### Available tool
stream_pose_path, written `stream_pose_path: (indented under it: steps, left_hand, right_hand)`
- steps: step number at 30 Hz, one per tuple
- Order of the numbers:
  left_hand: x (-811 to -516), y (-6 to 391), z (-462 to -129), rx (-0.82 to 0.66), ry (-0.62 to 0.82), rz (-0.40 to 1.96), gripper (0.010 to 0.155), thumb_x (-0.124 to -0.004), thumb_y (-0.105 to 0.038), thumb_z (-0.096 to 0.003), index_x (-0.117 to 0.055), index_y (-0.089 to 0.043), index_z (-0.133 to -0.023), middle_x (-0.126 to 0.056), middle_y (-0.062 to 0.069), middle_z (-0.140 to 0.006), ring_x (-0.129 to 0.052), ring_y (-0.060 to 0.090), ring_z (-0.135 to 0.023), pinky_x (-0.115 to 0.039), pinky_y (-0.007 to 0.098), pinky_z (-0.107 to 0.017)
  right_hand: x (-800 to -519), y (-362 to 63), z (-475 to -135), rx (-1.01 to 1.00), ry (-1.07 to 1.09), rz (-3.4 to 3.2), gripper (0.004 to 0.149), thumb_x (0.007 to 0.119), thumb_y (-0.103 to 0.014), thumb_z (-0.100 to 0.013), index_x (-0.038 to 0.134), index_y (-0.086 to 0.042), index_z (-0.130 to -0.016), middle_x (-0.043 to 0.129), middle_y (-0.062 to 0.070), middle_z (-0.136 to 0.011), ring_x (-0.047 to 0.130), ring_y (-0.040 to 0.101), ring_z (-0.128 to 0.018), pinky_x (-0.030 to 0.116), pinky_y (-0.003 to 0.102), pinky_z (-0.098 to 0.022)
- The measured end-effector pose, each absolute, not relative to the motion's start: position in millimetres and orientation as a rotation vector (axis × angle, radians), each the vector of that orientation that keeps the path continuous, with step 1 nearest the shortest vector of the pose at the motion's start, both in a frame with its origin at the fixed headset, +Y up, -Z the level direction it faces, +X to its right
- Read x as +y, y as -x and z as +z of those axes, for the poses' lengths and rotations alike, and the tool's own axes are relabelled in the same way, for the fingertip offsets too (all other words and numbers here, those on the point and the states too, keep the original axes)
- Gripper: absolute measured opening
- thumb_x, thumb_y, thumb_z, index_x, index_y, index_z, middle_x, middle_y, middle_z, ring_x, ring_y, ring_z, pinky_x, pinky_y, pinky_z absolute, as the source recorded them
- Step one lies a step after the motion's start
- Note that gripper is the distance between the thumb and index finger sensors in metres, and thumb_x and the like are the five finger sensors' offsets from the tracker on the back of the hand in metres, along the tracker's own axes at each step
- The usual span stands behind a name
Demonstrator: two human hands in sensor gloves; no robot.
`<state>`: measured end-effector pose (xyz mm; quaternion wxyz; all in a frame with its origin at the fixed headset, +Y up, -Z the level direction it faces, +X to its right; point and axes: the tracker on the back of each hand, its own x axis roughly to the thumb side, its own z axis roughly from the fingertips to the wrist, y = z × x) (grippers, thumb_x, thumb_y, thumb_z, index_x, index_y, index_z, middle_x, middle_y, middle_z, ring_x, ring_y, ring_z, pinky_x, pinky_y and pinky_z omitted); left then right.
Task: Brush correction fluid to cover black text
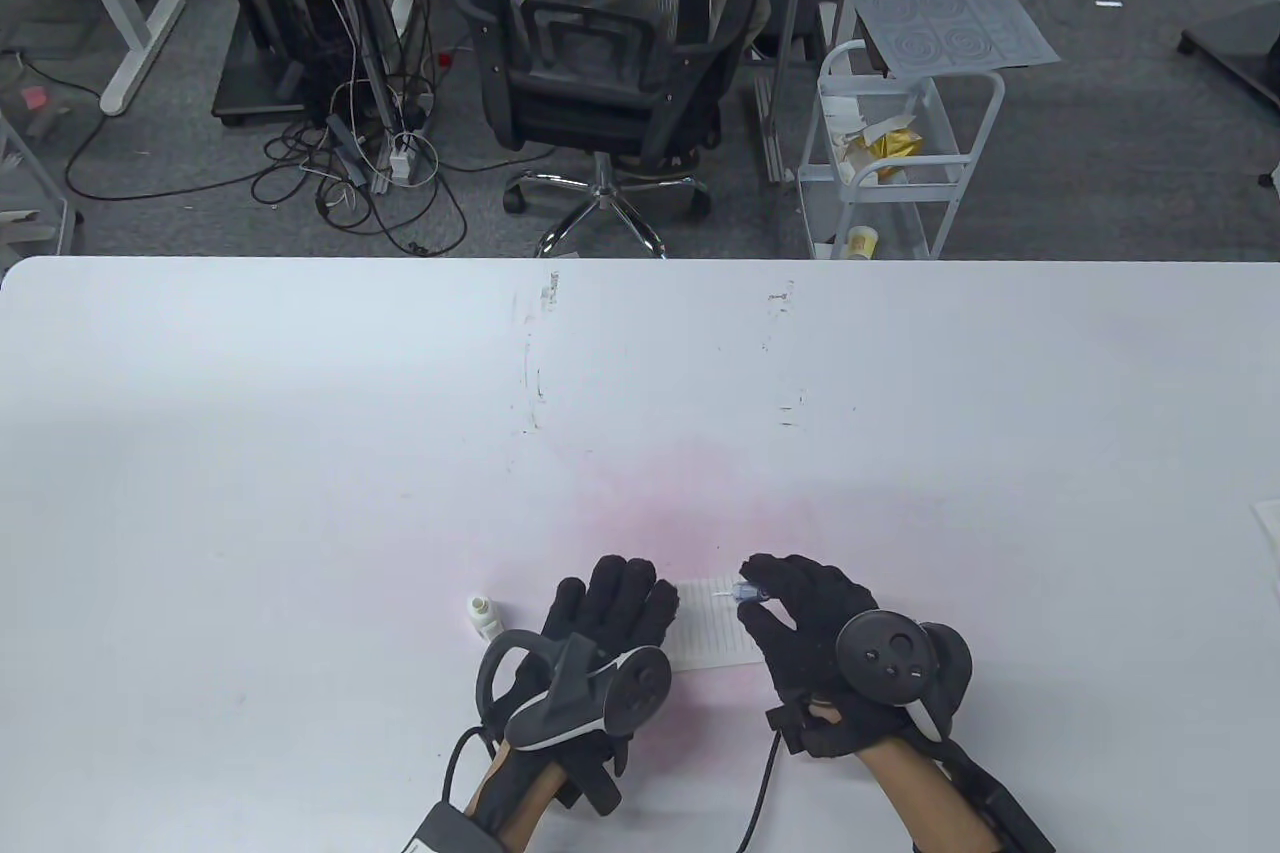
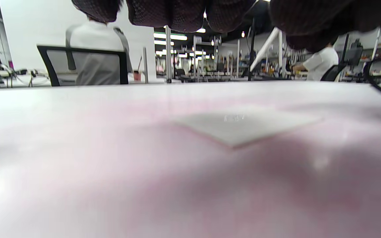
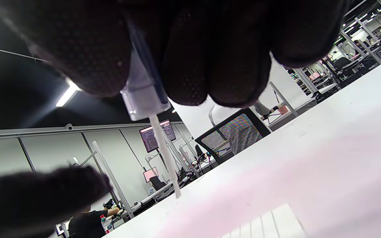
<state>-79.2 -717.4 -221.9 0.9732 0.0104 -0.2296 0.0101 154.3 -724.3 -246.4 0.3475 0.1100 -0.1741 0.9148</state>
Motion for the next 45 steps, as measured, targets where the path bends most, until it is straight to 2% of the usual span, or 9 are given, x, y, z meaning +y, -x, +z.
stream_pose_path:
  steps: [8,14,15,20,25,35,45]
  left_hand:
    - [-680,114,-215,-0.396,-0.192,0.182,0.070,-0.067,-0.058,-0.0420,-0.052,-0.034,-0.106,-0.052,0.002,-0.118,-0.058,0.032,-0.112,-0.055,0.055,-0.079]
    - [-668,158,-216,-0.287,-0.258,0.284,0.071,-0.067,-0.060,-0.0423,-0.054,-0.033,-0.107,-0.055,0.003,-0.118,-0.061,0.032,-0.110,-0.057,0.054,-0.078]
    - [-669,168,-217,-0.260,-0.262,0.307,0.071,-0.067,-0.060,-0.0424,-0.054,-0.033,-0.107,-0.056,0.007,-0.117,-0.062,0.033,-0.110,-0.058,0.054,-0.078]
    - [-682,214,-223,-0.143,-0.243,0.423,0.072,-0.067,-0.061,-0.0425,-0.056,-0.031,-0.106,-0.059,0.008,-0.116,-0.064,0.035,-0.108,-0.059,0.054,-0.076]
    - [-699,234,-228,-0.093,-0.179,0.495,0.073,-0.068,-0.061,-0.0422,-0.057,-0.030,-0.106,-0.060,0.008,-0.115,-0.066,0.035,-0.107,-0.060,0.055,-0.076]
    - [-740,249,-245,-0.015,0.042,0.480,0.081,-0.078,-0.065,-0.0368,-0.060,-0.024,-0.105,-0.066,0.009,-0.112,-0.072,0.036,-0.103,-0.062,0.056,-0.074]
    - [-758,244,-252,0.014,0.117,0.361,0.085,-0.090,-0.064,-0.0293,-0.069,-0.021,-0.099,-0.079,0.010,-0.103,-0.084,0.035,-0.094,-0.067,0.056,-0.071]
  right_hand:
    - [-724,-154,-246,-0.448,-0.286,2.372,0.048,0.089,-0.042,-0.034,0.085,-0.023,-0.078,0.090,0.004,-0.071,0.099,0.033,-0.059,0.075,0.055,-0.051]
    - [-723,-155,-246,-0.447,-0.285,2.364,0.048,0.089,-0.042,-0.034,0.085,-0.023,-0.078,0.090,0.004,-0.071,0.099,0.033,-0.059,0.075,0.055,-0.052]
    - [-723,-155,-246,-0.447,-0.285,2.363,0.048,0.089,-0.042,-0.034,0.085,-0.023,-0.078,0.090,0.004,-0.071,0.099,0.033,-0.059,0.075,0.055,-0.051]
    - [-724,-155,-246,-0.441,-0.282,2.364,0.048,0.089,-0.042,-0.034,0.085,-0.023,-0.078,0.090,0.004,-0.071,0.099,0.033,-0.059,0.075,0.055,-0.051]
    - [-724,-155,-246,-0.438,-0.278,2.361,0.048,0.089,-0.042,-0.034,0.085,-0.023,-0.078,0.090,0.004,-0.071,0.099,0.033,-0.059,0.075,0.055,-0.051]
    - [-724,-157,-245,-0.430,-0.275,2.360,0.048,0.089,-0.042,-0.034,0.085,-0.022,-0.078,0.090,0.004,-0.071,0.099,0.033,-0.059,0.075,0.056,-0.051]
    - [-724,-158,-245,-0.424,-0.274,2.363,0.049,0.089,-0.042,-0.034,0.085,-0.022,-0.078,0.090,0.005,-0.071,0.099,0.033,-0.059,0.075,0.056,-0.051]
